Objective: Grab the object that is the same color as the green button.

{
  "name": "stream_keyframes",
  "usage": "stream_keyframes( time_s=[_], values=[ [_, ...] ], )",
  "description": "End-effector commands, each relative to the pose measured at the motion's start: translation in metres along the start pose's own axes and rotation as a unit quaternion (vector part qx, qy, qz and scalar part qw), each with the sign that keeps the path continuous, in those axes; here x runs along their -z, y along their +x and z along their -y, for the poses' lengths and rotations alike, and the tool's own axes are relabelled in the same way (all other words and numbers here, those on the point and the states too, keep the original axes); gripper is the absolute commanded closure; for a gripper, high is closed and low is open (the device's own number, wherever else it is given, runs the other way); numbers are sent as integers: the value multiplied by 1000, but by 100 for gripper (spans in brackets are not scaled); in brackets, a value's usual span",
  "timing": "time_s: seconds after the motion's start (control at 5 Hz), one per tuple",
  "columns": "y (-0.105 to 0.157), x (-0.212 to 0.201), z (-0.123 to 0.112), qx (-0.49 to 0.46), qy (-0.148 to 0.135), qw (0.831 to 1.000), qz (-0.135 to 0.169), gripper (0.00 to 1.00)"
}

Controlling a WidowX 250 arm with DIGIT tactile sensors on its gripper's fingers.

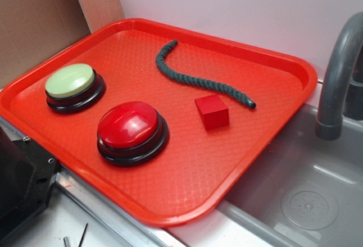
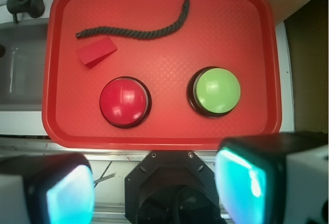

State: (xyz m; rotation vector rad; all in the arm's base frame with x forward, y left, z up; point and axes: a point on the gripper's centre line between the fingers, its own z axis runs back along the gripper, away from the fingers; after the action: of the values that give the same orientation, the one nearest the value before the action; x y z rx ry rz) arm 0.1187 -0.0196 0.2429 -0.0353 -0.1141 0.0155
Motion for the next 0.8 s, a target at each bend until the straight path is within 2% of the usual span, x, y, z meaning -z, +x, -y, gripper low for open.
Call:
stream_keyframes(
  time_s=[0.0,0.2,0.4,0.6],
  values=[
    [0,0,0,0,0,1000,0,0],
    [13,9,0,-79,-23,997,-2,0],
    [30,20,-2,-168,-24,985,8,0],
    [58,50,-5,-289,-16,957,18,0]
  ],
)
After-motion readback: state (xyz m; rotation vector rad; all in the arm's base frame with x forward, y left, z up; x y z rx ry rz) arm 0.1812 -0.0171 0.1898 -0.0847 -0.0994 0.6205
